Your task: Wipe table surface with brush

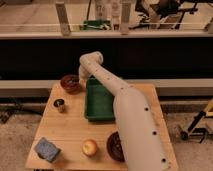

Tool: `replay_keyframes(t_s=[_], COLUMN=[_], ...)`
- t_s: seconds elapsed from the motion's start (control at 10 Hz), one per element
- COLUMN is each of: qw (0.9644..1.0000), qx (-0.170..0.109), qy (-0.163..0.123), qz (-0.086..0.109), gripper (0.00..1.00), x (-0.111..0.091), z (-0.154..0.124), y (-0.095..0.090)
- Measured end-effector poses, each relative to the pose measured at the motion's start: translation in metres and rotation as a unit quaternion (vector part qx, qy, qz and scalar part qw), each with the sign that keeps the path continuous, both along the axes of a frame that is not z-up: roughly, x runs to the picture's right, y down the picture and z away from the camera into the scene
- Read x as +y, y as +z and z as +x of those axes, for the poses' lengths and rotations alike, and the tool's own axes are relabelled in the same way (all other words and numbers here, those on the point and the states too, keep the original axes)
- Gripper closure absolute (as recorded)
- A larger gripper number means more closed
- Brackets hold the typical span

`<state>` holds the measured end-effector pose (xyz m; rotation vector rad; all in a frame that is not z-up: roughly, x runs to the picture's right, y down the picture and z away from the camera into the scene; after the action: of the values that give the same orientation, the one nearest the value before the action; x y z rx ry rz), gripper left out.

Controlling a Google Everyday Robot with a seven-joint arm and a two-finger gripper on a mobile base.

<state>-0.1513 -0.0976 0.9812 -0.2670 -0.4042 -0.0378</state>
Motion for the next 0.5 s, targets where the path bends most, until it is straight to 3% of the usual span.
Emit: replay_keyframes(t_s=[0.3,0.5], qw=[0.9997,0.9992], qx=[-0.021,-0.037], qy=[0.013,0.013], qz=[0.006,0.009], gripper=[1.0,1.0], x=[-0.01,-0.02], z=[0.01,0.023], y=[-0.01,-0.026])
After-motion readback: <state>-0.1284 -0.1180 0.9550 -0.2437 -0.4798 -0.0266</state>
